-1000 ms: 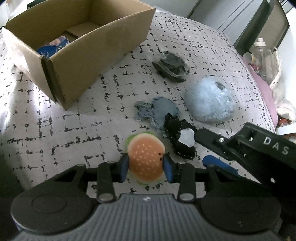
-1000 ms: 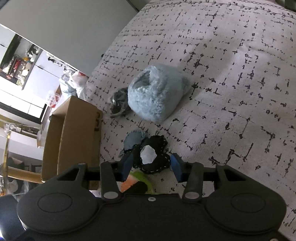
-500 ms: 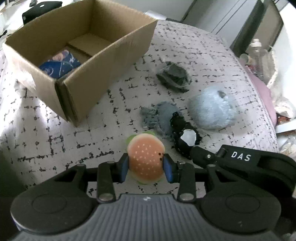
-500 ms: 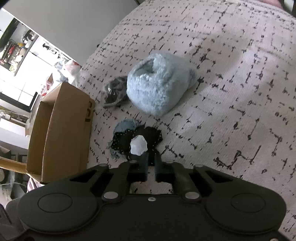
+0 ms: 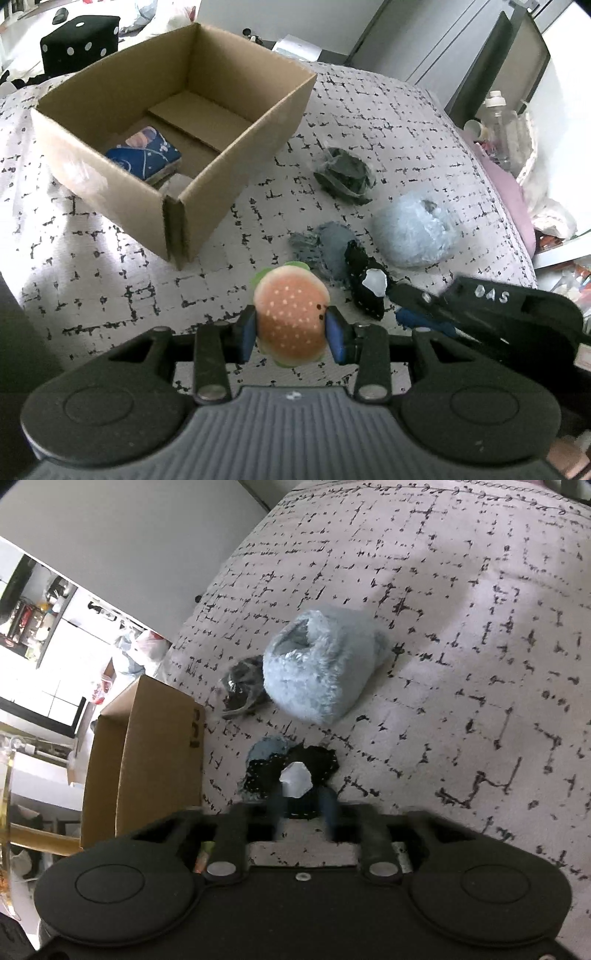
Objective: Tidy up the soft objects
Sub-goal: 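Lift the burger plush with left tool while right tool grasps the black scrunchie, then carry both items over the box and release them inside with both tools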
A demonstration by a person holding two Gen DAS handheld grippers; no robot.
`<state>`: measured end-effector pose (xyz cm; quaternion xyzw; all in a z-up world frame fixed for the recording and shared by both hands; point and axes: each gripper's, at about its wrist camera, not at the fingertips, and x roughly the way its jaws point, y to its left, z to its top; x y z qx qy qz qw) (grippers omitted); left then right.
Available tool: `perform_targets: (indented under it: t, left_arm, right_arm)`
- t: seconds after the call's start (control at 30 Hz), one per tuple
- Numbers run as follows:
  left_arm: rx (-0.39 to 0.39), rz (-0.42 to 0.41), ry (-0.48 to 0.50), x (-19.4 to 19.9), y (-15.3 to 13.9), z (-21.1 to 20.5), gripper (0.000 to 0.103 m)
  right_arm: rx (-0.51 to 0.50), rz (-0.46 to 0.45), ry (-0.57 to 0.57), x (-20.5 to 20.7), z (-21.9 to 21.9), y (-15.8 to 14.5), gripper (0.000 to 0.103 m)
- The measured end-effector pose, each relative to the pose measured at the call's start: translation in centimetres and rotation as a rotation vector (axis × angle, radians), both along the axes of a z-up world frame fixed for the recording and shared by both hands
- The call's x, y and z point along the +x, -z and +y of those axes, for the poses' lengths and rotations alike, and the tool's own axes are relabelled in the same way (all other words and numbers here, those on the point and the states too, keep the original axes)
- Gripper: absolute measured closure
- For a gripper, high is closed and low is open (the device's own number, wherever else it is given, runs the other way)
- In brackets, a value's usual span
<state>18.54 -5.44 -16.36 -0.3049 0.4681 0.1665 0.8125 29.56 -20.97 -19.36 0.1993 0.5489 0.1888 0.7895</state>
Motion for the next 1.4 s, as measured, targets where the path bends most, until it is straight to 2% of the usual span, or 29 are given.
perform_targets:
  t: [0.17, 0.3, 0.37, 0.4, 0.5, 0.67, 0.93, 1.1, 1.27, 1.4]
  left_arm:
    - [0.001, 0.001, -0.017, -0.1, -0.6, 0.6, 0.065]
    - [0.002, -0.016, -0.023, -0.2, -1.4, 1.0, 0.065]
    - [-0.002, -0.018, -0.024, -0.3, -1.6, 1.2, 0.065]
    - [0.000, -0.020, -0.023, -0.4, -1.8, 1.3, 0.065]
    - [0.007, -0.025, -0.024, -0.8, -2.3, 1.5, 0.064]
    - [0.004, -0.045, -0.006, -1.1, -3.1, 1.5, 0.064]
    - [-0.012, -0.087, -0.002, -2.2, -4.5, 1.9, 0.064]
    - [0.003, -0.136, 0.015, -3.1, -5.8, 2.2, 0.064]
    - [0.022, -0.178, 0.035, -3.8, -6.9, 3.2, 0.064]
    - [0.081, -0.215, 0.091, -3.8, -8.3, 4.4, 0.064]
  right_arm:
    - [-0.050, -0.015, -0.005, 0.3, 1.3, 1.1, 0.048]
    - [-0.087, -0.066, 0.000, 0.3, 2.3, 1.5, 0.049]
    - [-0.127, -0.090, -0.022, 0.0, 2.8, 1.4, 0.060]
    - [-0.143, -0.085, -0.030, 0.0, 2.9, 1.6, 0.076]
    - [-0.117, -0.063, 0.009, -0.3, 2.1, 1.6, 0.079]
    - [-0.108, -0.087, 0.034, -2.1, 1.5, 0.4, 0.080]
    - [-0.060, -0.188, 0.031, -4.6, 1.2, -2.6, 0.079]
    - [-0.040, -0.254, 0.050, -5.4, 1.2, -4.2, 0.078]
    - [-0.032, -0.339, 0.014, -5.9, 2.0, -5.9, 0.078]
    - [-0.007, -0.365, -0.011, -5.8, 2.7, -6.6, 0.078]
